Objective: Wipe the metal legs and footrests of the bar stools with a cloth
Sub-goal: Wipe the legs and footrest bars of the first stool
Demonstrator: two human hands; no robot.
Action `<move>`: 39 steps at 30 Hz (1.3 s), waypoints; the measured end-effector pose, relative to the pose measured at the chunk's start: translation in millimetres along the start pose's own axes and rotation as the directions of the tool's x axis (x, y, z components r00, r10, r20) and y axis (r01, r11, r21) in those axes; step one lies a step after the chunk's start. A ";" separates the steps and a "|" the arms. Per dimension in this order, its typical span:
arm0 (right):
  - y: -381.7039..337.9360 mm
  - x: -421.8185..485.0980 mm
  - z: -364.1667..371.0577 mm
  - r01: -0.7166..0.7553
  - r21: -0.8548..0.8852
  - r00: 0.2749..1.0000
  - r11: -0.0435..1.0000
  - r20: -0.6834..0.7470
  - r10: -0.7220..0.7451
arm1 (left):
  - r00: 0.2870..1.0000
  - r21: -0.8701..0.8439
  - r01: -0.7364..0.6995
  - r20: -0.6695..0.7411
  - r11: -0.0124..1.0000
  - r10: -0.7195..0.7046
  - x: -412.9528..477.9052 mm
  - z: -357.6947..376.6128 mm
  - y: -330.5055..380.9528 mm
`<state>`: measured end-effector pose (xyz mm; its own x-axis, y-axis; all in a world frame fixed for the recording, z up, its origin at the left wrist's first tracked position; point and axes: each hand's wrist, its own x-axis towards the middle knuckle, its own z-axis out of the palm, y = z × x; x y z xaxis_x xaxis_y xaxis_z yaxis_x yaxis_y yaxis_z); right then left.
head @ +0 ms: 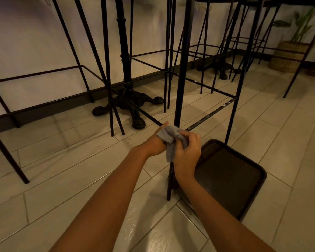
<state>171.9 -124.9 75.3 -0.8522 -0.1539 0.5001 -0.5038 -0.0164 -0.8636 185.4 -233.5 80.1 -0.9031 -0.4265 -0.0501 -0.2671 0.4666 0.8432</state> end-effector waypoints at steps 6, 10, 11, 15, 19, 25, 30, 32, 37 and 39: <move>8.6 -5.1 5.8 0.025 -0.055 1.000 0.998 -0.006 -0.025 | 1.000 0.058 -0.006 0.029 0.998 0.005 -5.3 -4.2 5.9; 26.8 -19.7 3.6 -0.001 -0.094 1.000 0.996 0.018 0.002 | 0.964 0.244 -0.253 0.152 0.936 0.220 -7.8 -5.1 4.8; 27.8 -19.8 4.2 -0.006 -0.095 1.000 0.995 0.014 0.008 | 0.963 0.258 -0.260 0.146 0.930 0.228 -5.7 -5.6 2.8; 28.0 -20.6 3.6 -0.014 -0.108 1.000 0.994 0.021 0.016 | 0.962 0.274 -0.273 0.106 0.922 0.253 -4.4 -6.6 -0.5; 29.3 -23.3 0.9 -0.065 -0.080 0.997 0.995 0.028 0.068 | 0.961 0.334 -0.272 0.141 0.903 0.237 -5.5 -6.6 -1.6; 19.2 -25.6 5.6 -0.228 0.119 0.971 0.966 -0.038 0.234 | 0.954 0.589 -0.299 0.168 0.751 0.248 -2.1 3.0 -13.4; 30.0 -25.0 8.6 -0.212 0.063 0.977 0.975 -0.014 0.213 | 0.961 0.633 -0.273 0.141 0.724 0.240 -3.5 3.0 -12.9; 34.8 -26.8 9.2 -0.190 0.025 0.982 0.981 -0.010 0.190 | 0.961 0.615 -0.270 0.131 0.741 0.241 -7.0 3.7 -9.7; 44.0 -31.0 7.2 -0.227 0.011 0.974 0.974 0.023 0.226 | 0.966 0.647 -0.250 0.115 0.720 0.231 -12.2 4.4 -2.0; 45.9 -31.6 3.9 -0.251 -0.001 0.967 0.968 0.050 0.251 | 0.961 0.643 -0.266 0.119 0.718 0.249 -12.3 4.7 -2.6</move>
<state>176.2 -124.6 19.6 -0.9433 -0.2018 0.2637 -0.2738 0.0235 -0.9615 195.6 -225.9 76.0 -0.9746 -0.2016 0.0980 -0.1682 0.9467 0.2747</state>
